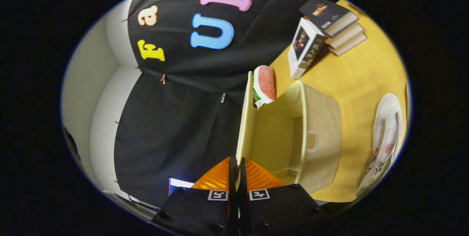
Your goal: Open the storage box then place both shoes into the box .Put the left shoe in first, then the right shoe, with the right side of both shoes facing outward in a uniform manner.
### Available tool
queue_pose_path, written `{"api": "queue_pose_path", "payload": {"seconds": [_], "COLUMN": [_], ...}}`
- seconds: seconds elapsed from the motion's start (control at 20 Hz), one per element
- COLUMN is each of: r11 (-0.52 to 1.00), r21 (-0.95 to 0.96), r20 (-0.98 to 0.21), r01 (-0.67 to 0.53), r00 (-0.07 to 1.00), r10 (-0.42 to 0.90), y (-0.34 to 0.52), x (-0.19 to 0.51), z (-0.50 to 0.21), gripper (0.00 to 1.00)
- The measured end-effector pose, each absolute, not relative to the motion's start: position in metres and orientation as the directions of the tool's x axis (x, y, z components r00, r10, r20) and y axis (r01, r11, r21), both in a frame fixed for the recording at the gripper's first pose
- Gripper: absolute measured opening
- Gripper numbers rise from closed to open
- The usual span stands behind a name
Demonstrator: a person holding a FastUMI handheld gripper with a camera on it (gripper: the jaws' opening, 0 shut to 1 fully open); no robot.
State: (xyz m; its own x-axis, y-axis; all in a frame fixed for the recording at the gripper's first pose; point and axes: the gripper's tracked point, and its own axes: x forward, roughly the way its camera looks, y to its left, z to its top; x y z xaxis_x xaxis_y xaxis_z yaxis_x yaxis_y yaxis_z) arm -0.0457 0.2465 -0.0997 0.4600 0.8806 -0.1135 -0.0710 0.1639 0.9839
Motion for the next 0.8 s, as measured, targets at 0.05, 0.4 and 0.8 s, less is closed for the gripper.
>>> {"api": "queue_pose_path", "payload": {"seconds": [0.05, 0.4, 0.8], "r11": [0.172, 0.163, 0.166], "r21": [0.98, 0.966, 0.951], "r20": [-0.11, -0.084, -0.1], "r01": [-0.097, -0.2, -0.261], "r00": [0.453, 0.354, 0.249], "r10": [0.885, 0.932, 0.963], "y": [0.258, 0.354, 0.434], "x": [-0.041, -0.031, -0.037], "z": [-0.087, -0.037, -0.037], "gripper": [0.07, 0.08, 0.51]}}
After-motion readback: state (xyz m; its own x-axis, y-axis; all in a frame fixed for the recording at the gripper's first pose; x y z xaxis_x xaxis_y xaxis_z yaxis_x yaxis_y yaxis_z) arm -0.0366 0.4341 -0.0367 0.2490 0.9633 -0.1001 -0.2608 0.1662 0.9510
